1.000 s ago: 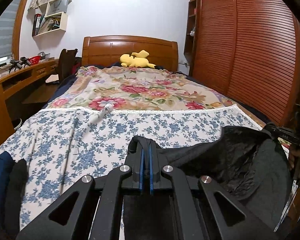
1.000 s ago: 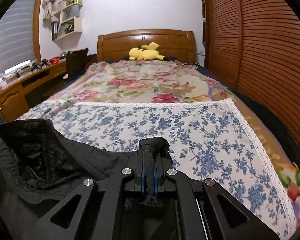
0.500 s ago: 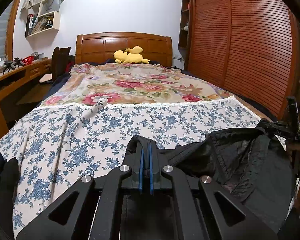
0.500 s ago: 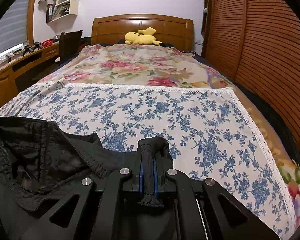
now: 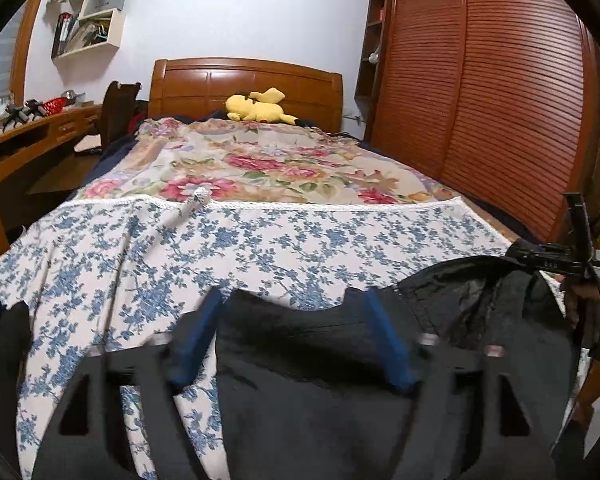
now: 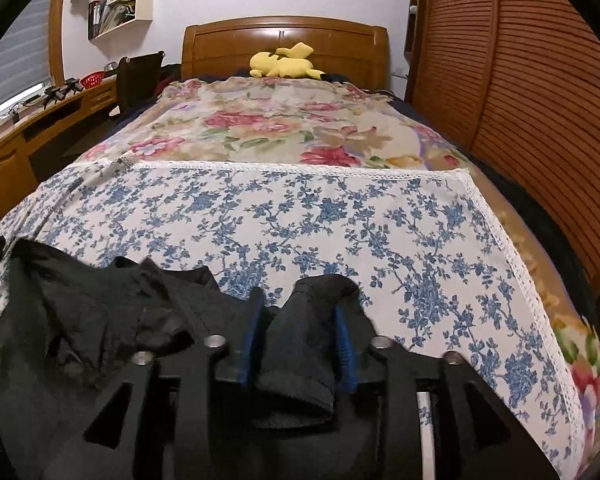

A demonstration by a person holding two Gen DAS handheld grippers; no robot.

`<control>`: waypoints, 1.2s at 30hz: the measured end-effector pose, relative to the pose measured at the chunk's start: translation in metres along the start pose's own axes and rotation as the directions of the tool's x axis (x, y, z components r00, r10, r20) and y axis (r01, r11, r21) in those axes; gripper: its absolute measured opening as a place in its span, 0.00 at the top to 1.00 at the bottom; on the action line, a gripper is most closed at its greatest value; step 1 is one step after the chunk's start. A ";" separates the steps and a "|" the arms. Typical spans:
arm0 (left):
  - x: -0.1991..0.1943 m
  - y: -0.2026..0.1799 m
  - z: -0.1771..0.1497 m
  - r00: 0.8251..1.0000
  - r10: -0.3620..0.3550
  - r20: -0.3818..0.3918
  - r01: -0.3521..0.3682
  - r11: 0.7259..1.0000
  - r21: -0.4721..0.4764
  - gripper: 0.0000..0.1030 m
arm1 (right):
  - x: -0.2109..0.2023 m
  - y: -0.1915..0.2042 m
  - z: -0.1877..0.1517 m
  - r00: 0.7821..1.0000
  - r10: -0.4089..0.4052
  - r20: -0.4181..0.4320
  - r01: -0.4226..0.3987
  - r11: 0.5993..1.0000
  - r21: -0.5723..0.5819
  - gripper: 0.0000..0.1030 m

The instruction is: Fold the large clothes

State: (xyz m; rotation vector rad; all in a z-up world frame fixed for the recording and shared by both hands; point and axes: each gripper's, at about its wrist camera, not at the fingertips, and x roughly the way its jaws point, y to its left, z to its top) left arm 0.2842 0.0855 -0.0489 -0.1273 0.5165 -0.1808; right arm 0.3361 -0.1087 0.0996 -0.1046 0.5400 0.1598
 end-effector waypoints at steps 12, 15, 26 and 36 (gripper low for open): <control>0.008 -0.020 -0.016 0.997 -0.049 -0.054 0.052 0.998 0.043 0.24 | -0.017 -0.002 0.004 0.999 -0.028 0.034 0.028 1.000 0.006 0.35; 0.013 -0.027 -0.019 0.995 -0.068 -0.067 0.072 0.996 0.051 0.24 | -0.013 0.003 -0.003 1.000 -0.018 0.005 0.018 1.000 -0.025 0.35; 0.033 -0.042 -0.036 0.987 -0.100 -0.125 0.109 0.992 0.065 0.24 | 0.074 -0.020 0.001 0.980 -0.030 -0.196 0.032 0.999 0.009 0.35; 0.044 -0.046 -0.038 0.984 -0.104 -0.144 0.115 0.991 0.072 0.24 | 0.145 -0.036 0.002 0.941 0.073 -0.332 -0.038 0.993 0.110 0.50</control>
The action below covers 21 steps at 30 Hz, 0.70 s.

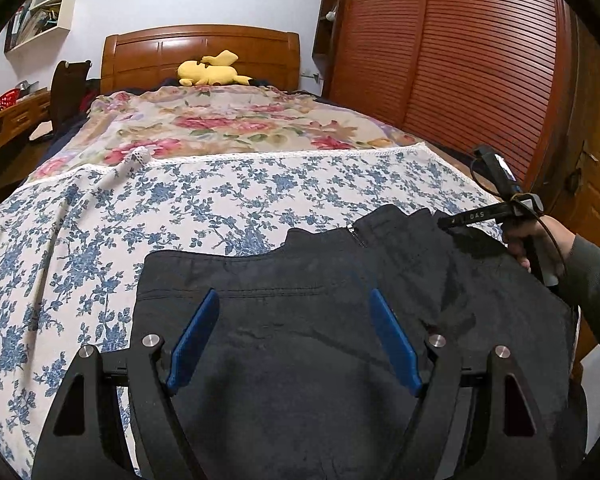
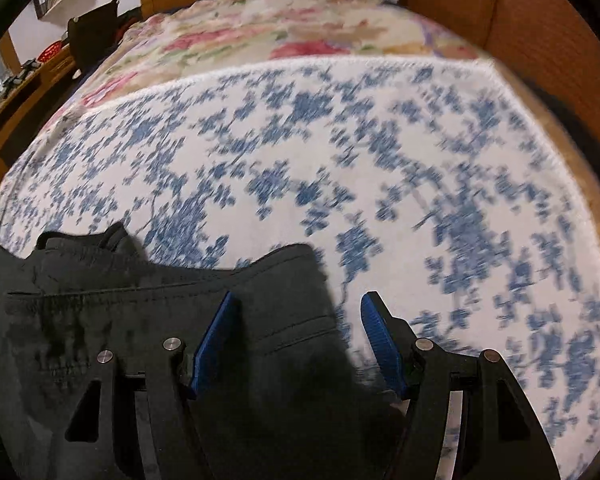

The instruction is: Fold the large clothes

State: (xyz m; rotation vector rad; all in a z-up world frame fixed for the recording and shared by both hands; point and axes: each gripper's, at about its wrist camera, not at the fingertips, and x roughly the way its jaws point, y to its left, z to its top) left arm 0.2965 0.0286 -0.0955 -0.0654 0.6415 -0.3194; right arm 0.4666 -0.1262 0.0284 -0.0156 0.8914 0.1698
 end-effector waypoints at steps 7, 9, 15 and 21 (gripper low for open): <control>0.002 -0.002 -0.001 1.000 0.003 -0.003 -0.003 1.000 0.010 0.24 | -0.029 0.024 0.002 0.979 0.052 0.199 -0.017 0.984 -0.177 0.94; 0.002 -0.001 -0.001 1.000 0.004 -0.002 -0.004 1.000 0.012 0.24 | -0.048 0.027 0.006 0.954 0.024 0.300 0.030 0.984 -0.175 0.95; 0.000 -0.004 -0.001 1.000 0.014 0.005 -0.014 1.000 0.026 0.24 | -0.028 0.012 0.027 0.909 -0.338 0.243 0.350 0.937 -0.005 0.93; -0.004 -0.003 0.000 1.000 0.012 0.014 -0.012 1.000 0.027 0.24 | -0.026 0.038 0.022 0.921 -0.301 0.245 0.332 0.938 -0.095 0.54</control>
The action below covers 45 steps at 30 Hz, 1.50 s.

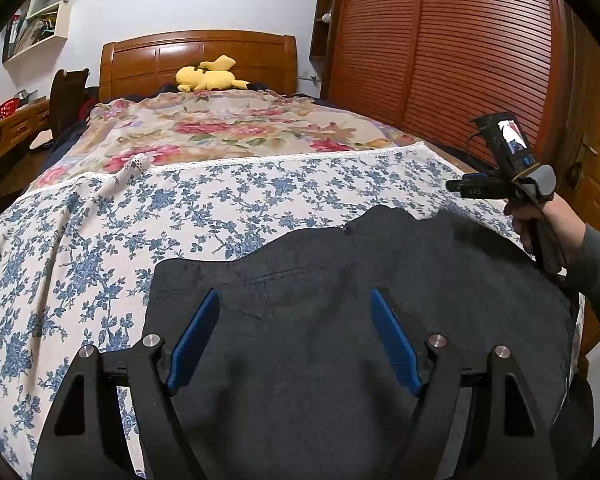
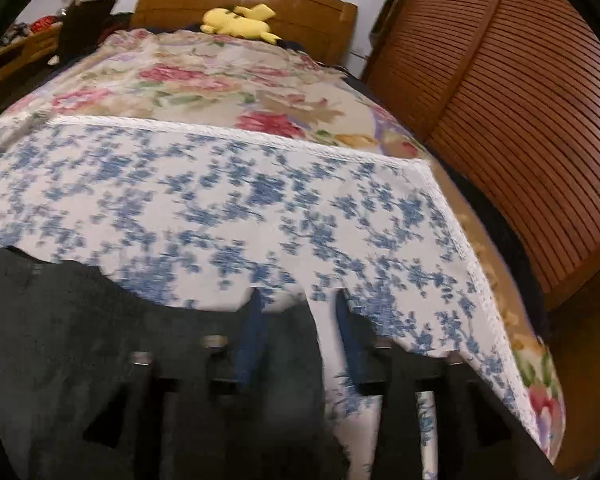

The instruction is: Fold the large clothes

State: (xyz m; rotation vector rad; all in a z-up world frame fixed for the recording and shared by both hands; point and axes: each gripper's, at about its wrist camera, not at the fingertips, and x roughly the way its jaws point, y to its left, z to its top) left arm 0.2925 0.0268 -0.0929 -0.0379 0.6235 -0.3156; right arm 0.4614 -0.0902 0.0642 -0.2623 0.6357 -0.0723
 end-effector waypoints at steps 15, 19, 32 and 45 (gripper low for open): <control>-0.011 0.005 -0.002 1.000 0.004 0.010 -0.004 1.000 0.002 0.24 | -0.011 0.094 -0.026 0.901 0.410 -0.141 -0.428 0.891 -0.148 0.63; -0.012 0.007 -0.003 1.000 0.008 0.009 -0.008 1.000 0.001 0.24 | 0.007 0.113 -0.018 0.897 0.409 -0.166 -0.435 0.885 -0.168 0.76; -0.031 -0.007 -0.004 0.999 0.008 0.034 -0.009 1.000 0.024 0.24 | -0.034 0.107 -0.023 0.930 0.363 -0.064 -0.368 0.921 -0.130 0.56; -0.049 -0.063 -0.020 0.998 -0.054 0.043 0.050 0.996 0.080 0.24 | -0.133 0.013 -0.134 0.949 0.314 -0.017 -0.315 0.946 -0.073 0.55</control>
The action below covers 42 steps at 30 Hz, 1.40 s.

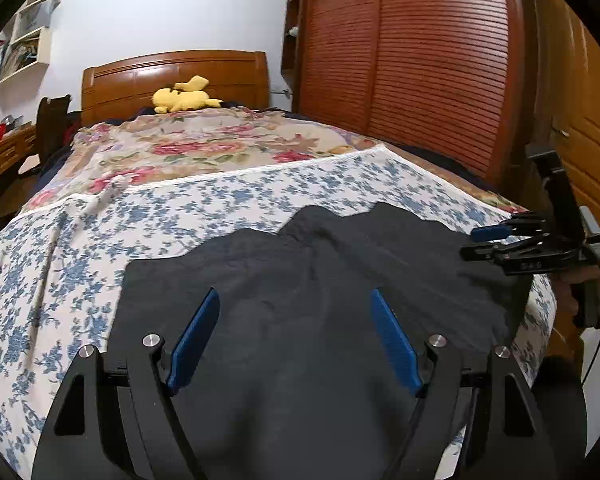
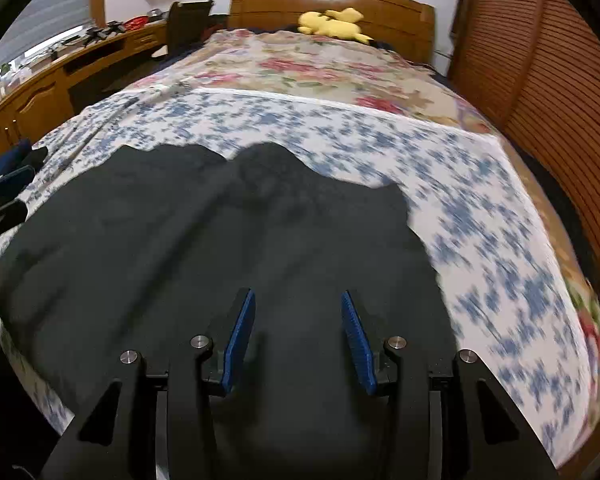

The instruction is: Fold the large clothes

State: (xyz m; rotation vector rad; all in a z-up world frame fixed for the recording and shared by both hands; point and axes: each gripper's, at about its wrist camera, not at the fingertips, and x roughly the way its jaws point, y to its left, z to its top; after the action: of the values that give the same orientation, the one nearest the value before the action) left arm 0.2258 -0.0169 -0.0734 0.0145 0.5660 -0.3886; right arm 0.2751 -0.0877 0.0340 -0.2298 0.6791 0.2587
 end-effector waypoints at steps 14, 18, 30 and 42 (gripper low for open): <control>0.002 -0.069 -0.027 0.995 -0.079 -0.058 0.083 0.994 0.076 0.24 | 0.011 -0.034 -0.059 0.995 0.005 -0.103 0.009 0.991 0.133 0.55; 0.002 -0.078 -0.040 0.993 -0.084 -0.087 0.092 0.992 0.088 0.24 | 0.007 -0.031 -0.062 0.997 -0.011 -0.082 0.022 0.990 0.141 0.55; 0.009 -0.070 -0.061 0.986 -0.056 -0.159 0.066 0.996 0.057 0.24 | -0.050 0.026 -0.059 0.996 0.060 0.066 -0.063 0.997 0.039 0.55; -0.013 -0.047 -0.064 0.993 -0.017 -0.120 0.017 1.000 0.003 0.24 | -0.010 0.072 -0.056 0.976 0.216 0.035 -0.212 0.973 -0.089 0.55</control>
State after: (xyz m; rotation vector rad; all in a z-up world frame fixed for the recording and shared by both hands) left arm 0.1657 -0.0482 -0.1163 0.0375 0.6846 -0.4072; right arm 0.2126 -0.0377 -0.0109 -0.2315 0.6497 0.4989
